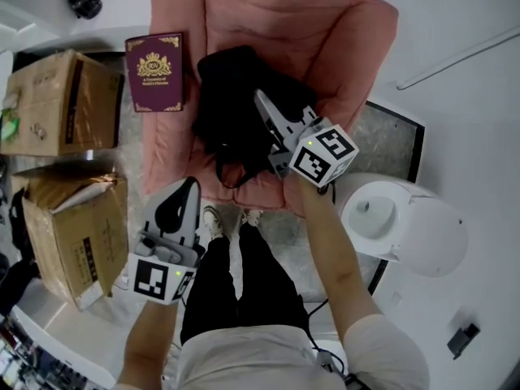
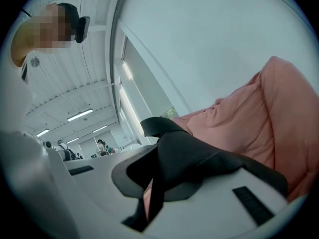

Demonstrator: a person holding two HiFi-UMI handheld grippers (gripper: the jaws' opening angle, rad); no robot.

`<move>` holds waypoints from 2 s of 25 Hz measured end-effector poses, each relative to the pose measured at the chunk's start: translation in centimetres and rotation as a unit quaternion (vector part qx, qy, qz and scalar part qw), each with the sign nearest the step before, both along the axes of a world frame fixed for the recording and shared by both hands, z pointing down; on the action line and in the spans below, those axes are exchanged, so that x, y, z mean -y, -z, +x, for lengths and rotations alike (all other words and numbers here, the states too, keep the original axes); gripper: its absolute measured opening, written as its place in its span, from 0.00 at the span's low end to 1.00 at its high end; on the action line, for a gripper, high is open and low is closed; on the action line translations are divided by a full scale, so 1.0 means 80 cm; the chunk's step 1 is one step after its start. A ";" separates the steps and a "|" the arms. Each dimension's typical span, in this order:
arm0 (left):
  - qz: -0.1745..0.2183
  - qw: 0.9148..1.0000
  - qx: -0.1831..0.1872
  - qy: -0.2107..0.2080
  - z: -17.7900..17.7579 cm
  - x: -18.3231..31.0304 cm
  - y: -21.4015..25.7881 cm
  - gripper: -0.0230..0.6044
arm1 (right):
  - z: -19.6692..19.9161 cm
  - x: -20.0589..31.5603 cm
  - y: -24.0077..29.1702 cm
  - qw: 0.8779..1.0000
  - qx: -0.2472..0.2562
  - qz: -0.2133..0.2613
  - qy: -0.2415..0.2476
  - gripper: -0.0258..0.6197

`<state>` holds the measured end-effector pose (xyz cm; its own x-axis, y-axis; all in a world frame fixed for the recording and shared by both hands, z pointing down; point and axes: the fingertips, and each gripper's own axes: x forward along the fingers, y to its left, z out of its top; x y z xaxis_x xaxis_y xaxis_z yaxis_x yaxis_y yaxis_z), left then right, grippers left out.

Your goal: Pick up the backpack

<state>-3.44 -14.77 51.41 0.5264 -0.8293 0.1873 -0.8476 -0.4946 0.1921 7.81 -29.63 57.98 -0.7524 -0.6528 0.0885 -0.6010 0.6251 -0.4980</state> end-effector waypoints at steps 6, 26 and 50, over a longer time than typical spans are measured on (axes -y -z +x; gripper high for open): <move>-0.001 1.000 0.000 -0.004 -0.003 -0.009 0.005 0.06 | -0.005 -0.020 0.033 0.999 0.035 0.014 -0.004 0.09; 0.014 1.000 -0.010 0.007 -0.057 -0.032 0.020 0.06 | -0.043 -0.058 0.109 0.999 -0.011 0.032 -0.004 0.09; 0.070 0.997 0.008 0.023 -0.100 -0.028 0.088 0.06 | -0.049 -0.084 0.144 1.000 -0.015 0.005 0.005 0.09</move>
<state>-11.43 -12.52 44.33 0.4850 -0.8712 0.0762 -0.8724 -0.4759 0.1111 3.87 -22.90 46.50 -0.7562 -0.6459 0.1048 -0.6089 0.6358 -0.4744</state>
